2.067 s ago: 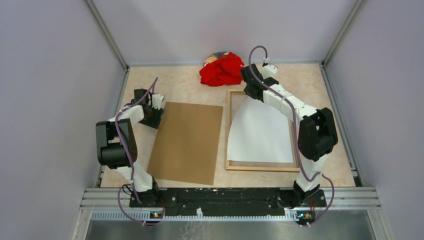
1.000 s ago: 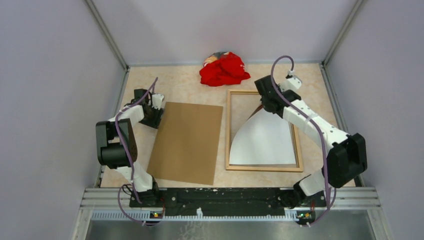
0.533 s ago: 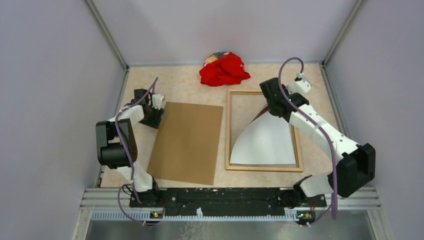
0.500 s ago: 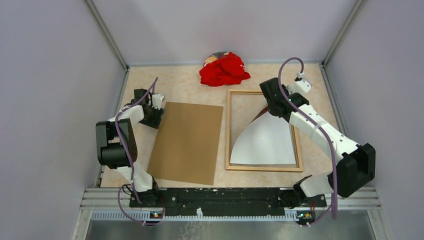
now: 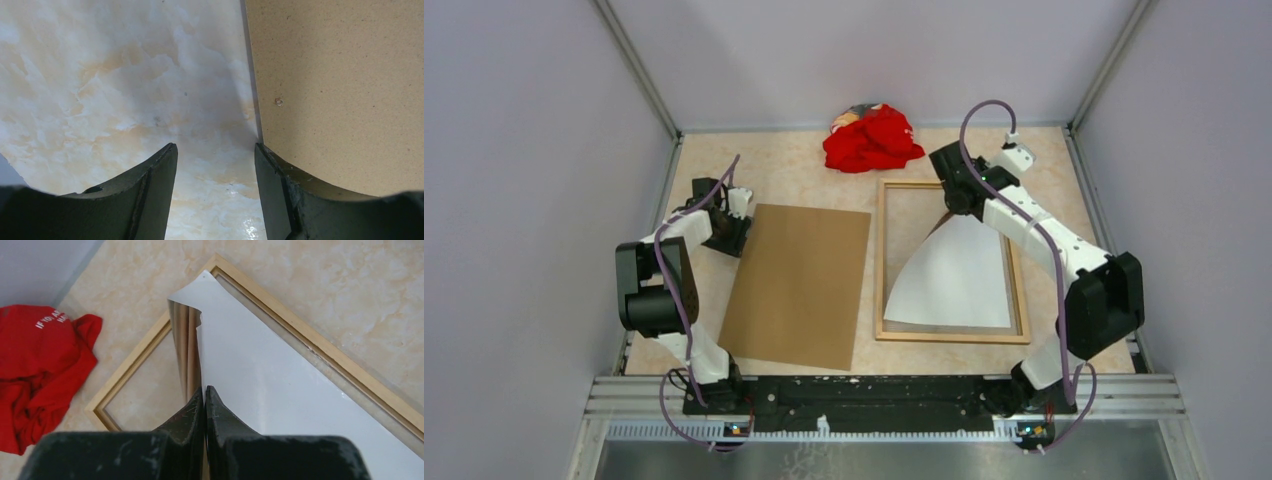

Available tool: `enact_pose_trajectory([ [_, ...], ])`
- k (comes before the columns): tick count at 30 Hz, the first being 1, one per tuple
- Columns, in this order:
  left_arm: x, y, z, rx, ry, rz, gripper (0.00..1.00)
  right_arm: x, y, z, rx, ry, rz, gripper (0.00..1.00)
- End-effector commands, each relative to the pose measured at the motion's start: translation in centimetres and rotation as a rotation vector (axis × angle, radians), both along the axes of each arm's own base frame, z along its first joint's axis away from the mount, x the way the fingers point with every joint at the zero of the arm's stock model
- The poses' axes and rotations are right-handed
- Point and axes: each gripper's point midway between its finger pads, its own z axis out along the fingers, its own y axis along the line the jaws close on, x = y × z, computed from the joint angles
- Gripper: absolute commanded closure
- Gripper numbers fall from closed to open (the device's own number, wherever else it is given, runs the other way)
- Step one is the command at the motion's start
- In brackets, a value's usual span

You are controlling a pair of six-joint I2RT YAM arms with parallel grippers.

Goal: Put the photo into the frame
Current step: Turn over the photo from the photo frame.

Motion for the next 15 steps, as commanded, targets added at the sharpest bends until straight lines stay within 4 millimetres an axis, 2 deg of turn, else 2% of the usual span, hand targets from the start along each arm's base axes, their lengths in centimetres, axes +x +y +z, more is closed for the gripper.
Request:
enact_pose_trajectory([
  [1,0.3,-0.4,1.1,-0.014,-0.035,-0.01,0.35,2.1,-0.4,3.8,0.002,-0.121,-0.063,1.0],
  [5,0.3,-0.4,1.0,-0.011,-0.035,-0.012,0.35,2.6,-0.6,4.2,-0.033,-0.124,-0.07,1.0],
  [11,0.2,-0.3,0.8,-0.005,-0.031,-0.016,0.35,2.9,-0.2,2.4,-0.114,-0.039,0.02,1.0],
  [15,0.2,-0.3,0.6,-0.007,-0.03,-0.016,0.35,1.6,-1.0,1.5,-0.169,0.026,0.053,1.0],
])
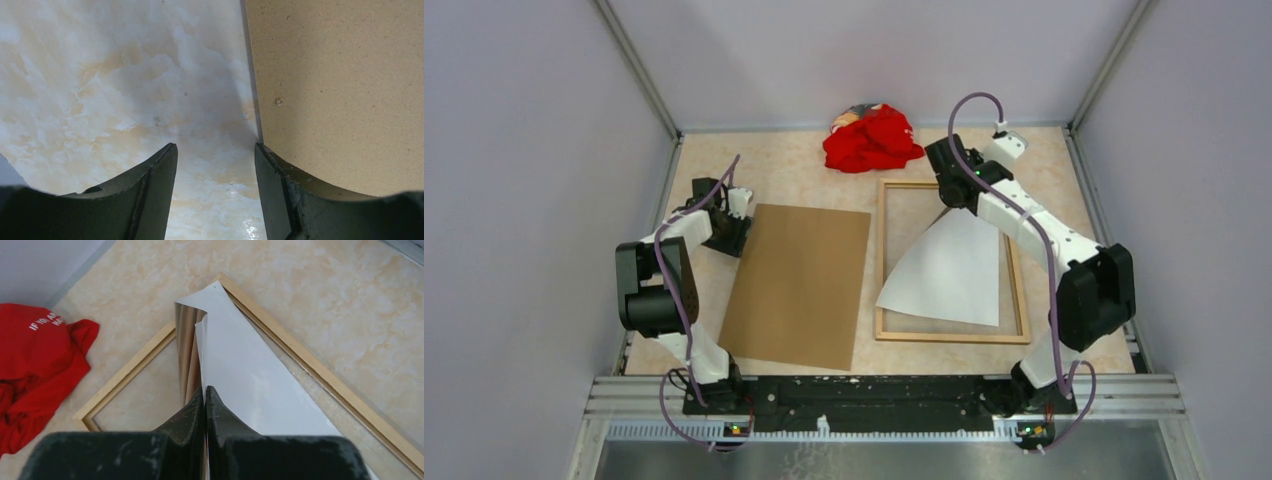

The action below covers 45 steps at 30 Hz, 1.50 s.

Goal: Put the photo into the frame
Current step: Turn over the photo from the photo frame.

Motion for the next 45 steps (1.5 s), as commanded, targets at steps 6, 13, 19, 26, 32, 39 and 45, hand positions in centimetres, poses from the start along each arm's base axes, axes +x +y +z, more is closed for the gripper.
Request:
enact_pose_trajectory([
  [6,0.1,-0.4,0.7,-0.009,-0.029,-0.015,0.35,-3.1,-2.8,-0.3,-0.069,0.019,-0.029,1.0],
  [13,0.0,-0.4,0.7,-0.008,-0.032,-0.017,0.35,-3.8,-1.9,-1.2,-0.07,0.085,0.086,1.0],
  [19,-0.2,-0.6,0.8,-0.018,-0.028,-0.022,0.34,-5.0,-2.2,-0.7,-0.127,0.119,0.148,1.0],
  [26,0.3,-1.4,3.9,-0.057,-0.063,-0.039,0.29,-4.2,-1.1,-0.7,-0.097,0.105,0.18,1.0],
  [32,-0.4,-5.7,9.8,-0.221,-0.104,-0.172,0.01,-2.1,1.6,-1.3,-0.04,0.101,0.206,1.0],
  [39,-3.8,-21.2,14.2,-0.407,-0.06,-0.517,0.02,-1.3,2.4,-1.1,0.0,0.08,0.194,1.0],
  [45,-7.8,-32.1,14.7,-0.508,0.002,-0.744,0.02,-1.0,2.8,-0.7,0.03,0.056,0.189,0.98],
])
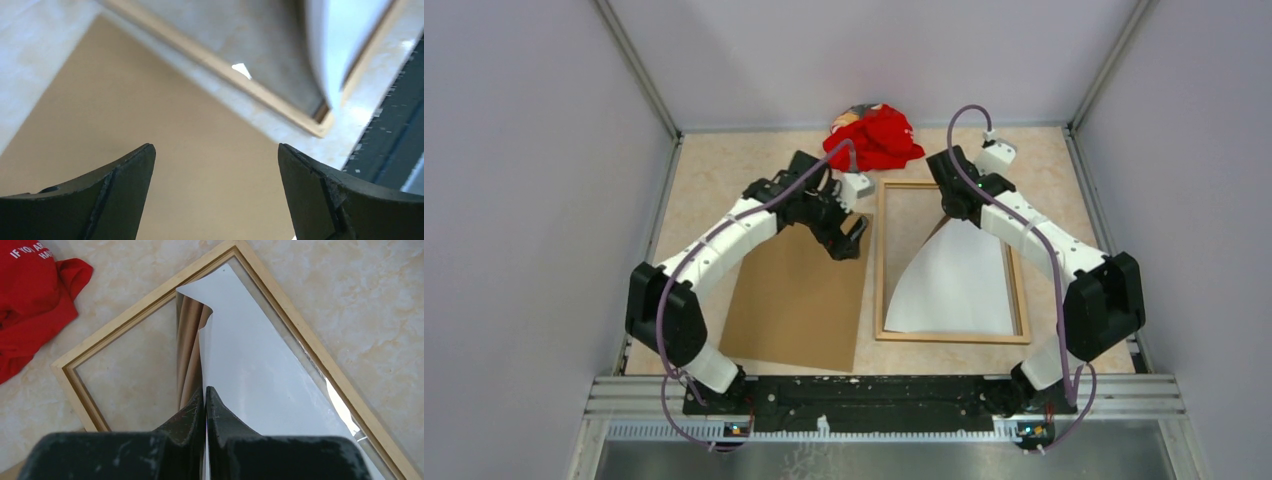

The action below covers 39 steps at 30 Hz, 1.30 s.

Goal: Put the photo into the frame
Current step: Turn over the photo from the photo frame.

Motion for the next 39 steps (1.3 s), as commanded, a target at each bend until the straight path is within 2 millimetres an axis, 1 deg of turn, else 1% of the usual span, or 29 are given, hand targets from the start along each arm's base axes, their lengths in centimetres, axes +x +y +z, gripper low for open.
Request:
enact_pose_trajectory([
  [1,-3.1,-6.0,0.3,-0.064,0.083,-0.105,0.02,1.1,1.1,2.0,0.061,-0.064,-0.007,0.98],
  [4,-4.9,-9.2,0.6,-0.122,0.139,-0.158,0.02,1.3,1.2,2.1,0.071,-0.07,-0.012,0.98],
  [6,-5.7,-10.5,0.7,-0.163,0.15,-0.178,0.02,1.4,1.3,2.2,0.08,-0.076,-0.018,0.98],
  [8,-6.0,-11.4,0.7,-0.203,0.141,-0.179,0.02,1.5,1.2,2.2,0.096,-0.078,-0.023,0.98],
  [10,-5.7,-12.3,1.2,-0.269,0.097,-0.175,0.02,1.5,1.3,2.0,0.117,-0.077,-0.026,0.98],
  [13,-5.6,-12.9,2.0,-0.349,0.026,-0.167,0.01,1.6,1.4,2.1,0.147,-0.085,-0.025,0.98],
  [14,-5.5,-13.1,1.7,-0.352,0.015,-0.165,0.01,1.6,1.4,2.1,0.15,-0.086,-0.025,0.98],
  [16,-5.4,-13.9,1.0,-0.353,0.059,-0.142,0.01,1.5,1.3,2.0,0.153,-0.088,-0.029,0.98],
  [19,-5.1,-14.9,-0.2,-0.348,0.069,-0.133,0.01,1.5,1.3,1.7,0.158,-0.081,-0.032,0.98],
  [24,-4.6,-16.3,-0.6,-0.361,0.082,-0.146,0.03,1.2,1.0,1.3,0.169,-0.076,-0.042,0.98],
  [29,-4.1,-16.8,-1.4,-0.348,0.084,-0.149,0.13,1.3,0.9,1.1,0.193,-0.078,-0.044,0.99],
  [32,-3.6,-17.2,-1.2,-0.359,0.053,-0.146,0.19,1.4,0.9,1.0,0.2,-0.076,-0.044,0.99],
  [36,-3.1,-17.6,-1.3,-0.362,0.03,-0.15,0.33,1.5,1.0,0.9,0.212,-0.075,-0.039,0.99],
  [39,-2.7,-18.0,-1.3,-0.363,0.024,-0.15,0.38,1.5,1.2,0.7,0.223,-0.072,-0.032,0.99],
])
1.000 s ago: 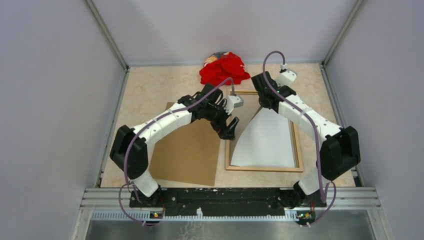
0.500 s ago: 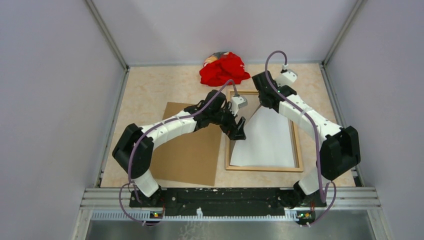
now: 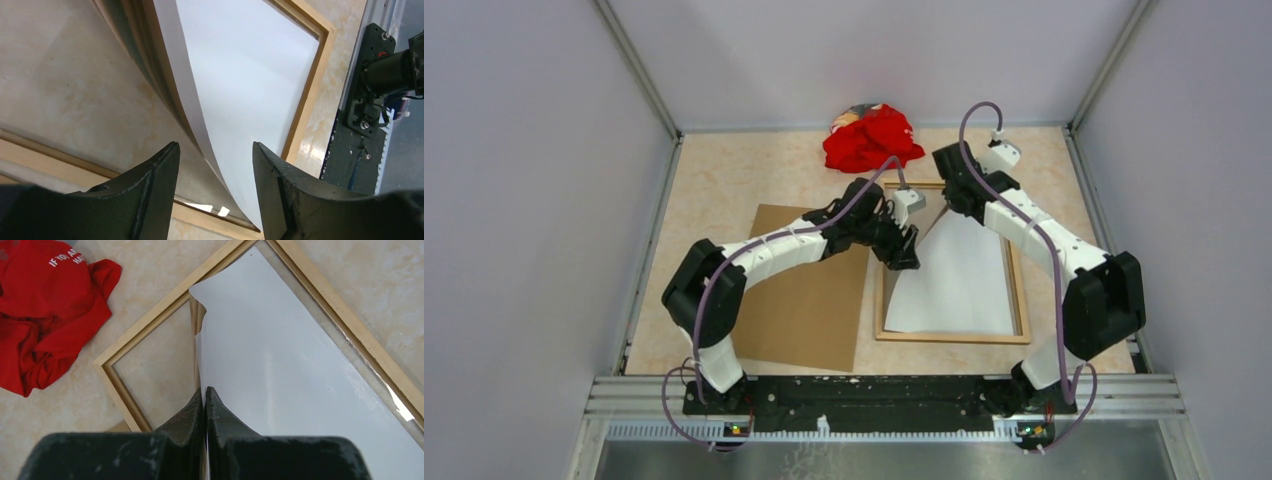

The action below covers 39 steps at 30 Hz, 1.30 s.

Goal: Put the photo into the frame
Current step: Turn over the photo from the photo frame.

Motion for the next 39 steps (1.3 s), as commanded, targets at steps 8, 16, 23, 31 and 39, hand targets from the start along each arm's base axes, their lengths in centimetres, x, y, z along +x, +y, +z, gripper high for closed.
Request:
enact_pose_trajectory([
  [8,2.9,-1.9,0.8,-0.027,-0.084,0.057,0.51,0.8,1.0,1.7,0.091,-0.068,0.046,0.8],
  [16,4.4,-0.3,-1.1,0.054,-0.101,0.179,0.8,1.1,1.6,4.8,0.135,-0.148,0.124,0.37],
  [23,4.0,0.4,-1.7,0.061,0.025,0.254,0.85,-0.1,-1.8,7.6,0.123,-0.216,0.091,0.35],
  [31,3.2,0.4,-2.7,0.024,0.218,0.261,0.85,-1.9,-6.2,8.4,0.101,-0.243,0.033,0.2],
  [39,3.7,0.1,-3.6,-0.016,0.316,0.287,0.85,-3.5,-10.1,6.4,0.093,-0.205,-0.021,0.17],
])
